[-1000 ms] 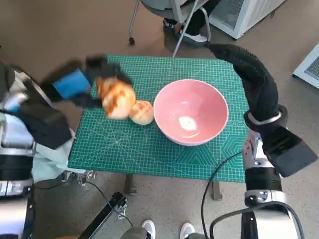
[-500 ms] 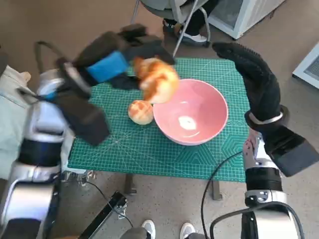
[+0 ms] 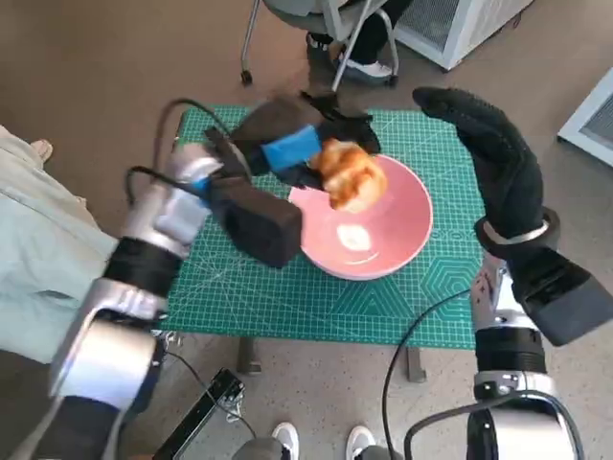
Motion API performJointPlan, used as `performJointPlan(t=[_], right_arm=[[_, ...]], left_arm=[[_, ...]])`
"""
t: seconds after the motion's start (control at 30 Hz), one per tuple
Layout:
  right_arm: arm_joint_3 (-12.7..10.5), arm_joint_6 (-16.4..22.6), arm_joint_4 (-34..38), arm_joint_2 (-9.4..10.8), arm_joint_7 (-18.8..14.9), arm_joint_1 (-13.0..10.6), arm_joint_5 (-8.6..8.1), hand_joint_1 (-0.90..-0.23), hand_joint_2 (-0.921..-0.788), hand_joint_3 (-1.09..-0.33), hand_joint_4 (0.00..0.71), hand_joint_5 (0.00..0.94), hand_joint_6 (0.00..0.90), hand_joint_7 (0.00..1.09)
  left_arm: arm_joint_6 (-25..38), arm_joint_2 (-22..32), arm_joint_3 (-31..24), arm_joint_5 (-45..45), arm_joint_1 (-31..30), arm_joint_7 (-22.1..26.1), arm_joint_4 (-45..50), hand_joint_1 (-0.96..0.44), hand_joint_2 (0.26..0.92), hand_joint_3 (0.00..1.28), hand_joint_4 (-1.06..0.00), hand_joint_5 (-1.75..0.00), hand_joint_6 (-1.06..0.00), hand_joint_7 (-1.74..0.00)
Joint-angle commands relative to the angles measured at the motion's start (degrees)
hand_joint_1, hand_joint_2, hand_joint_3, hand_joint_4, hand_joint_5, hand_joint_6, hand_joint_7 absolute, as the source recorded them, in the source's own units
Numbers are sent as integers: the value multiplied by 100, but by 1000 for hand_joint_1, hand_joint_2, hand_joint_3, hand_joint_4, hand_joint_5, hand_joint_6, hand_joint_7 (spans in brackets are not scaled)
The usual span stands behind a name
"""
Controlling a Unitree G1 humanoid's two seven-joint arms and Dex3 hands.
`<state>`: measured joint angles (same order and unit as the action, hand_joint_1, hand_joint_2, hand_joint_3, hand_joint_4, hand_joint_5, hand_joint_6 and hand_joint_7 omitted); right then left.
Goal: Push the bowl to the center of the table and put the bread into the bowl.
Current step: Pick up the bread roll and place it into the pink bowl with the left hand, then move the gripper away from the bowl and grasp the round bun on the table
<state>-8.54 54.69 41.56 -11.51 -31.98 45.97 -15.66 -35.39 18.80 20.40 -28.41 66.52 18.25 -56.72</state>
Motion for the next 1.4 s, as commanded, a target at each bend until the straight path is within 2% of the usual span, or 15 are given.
performJointPlan(t=[0.03,0.07,0.2,0.43,0.53,0.77,0.97,1.17,1.4], right_arm=[[-31,-81,-53,-84,-35,-201,-53,-665,-921,-774,296,3,15,824],[-38,-81,-61,-91,-36,-211,-59,-667,-921,-773,296,3,15,824],[-50,-92,-126,-104,-10,-249,-60,-670,-921,-770,297,3,15,824],[-59,-95,-187,-113,74,-287,-21,-673,-921,-767,303,6,14,822],[-56,-87,-179,-98,107,-283,-3,-673,-921,-766,306,7,15,821],[-43,-44,-126,-69,178,-267,41,-670,-921,-766,308,7,17,819],[-29,-31,-93,-60,187,-254,48,-664,-921,-768,303,4,17,819],[-18,-31,-47,-59,173,-217,41,-661,-921,-770,299,2,15,821],[7,-94,-36,-52,131,-194,8,-657,-921,-771,297,1,11,826]], left_arm=[[444,-46,177,-70,202,540,-114,-74,843,112,-191,-258,-187,-578],[566,-45,210,-97,221,639,-92,-78,832,95,-148,-167,-155,-520],[862,-28,192,-26,221,923,23,-87,816,69,-71,-44,-112,-441],[930,38,-122,402,11,1161,277,-108,813,48,-14,-3,-74,-398],[741,112,-268,621,-41,1246,284,-104,814,44,-7,-1,-70,-392],[453,394,-580,1020,-180,1405,425,-80,825,25,-35,-7,-102,-319],[349,714,-781,1205,-354,1462,582,-42,833,8,-97,-7,-193,-177],[428,1025,-862,1163,-541,1436,776,-12,835,4,-132,-6,-237,-112],[797,1290,-808,1028,-697,1472,955,9,838,4,-147,-4,-262,-76]])
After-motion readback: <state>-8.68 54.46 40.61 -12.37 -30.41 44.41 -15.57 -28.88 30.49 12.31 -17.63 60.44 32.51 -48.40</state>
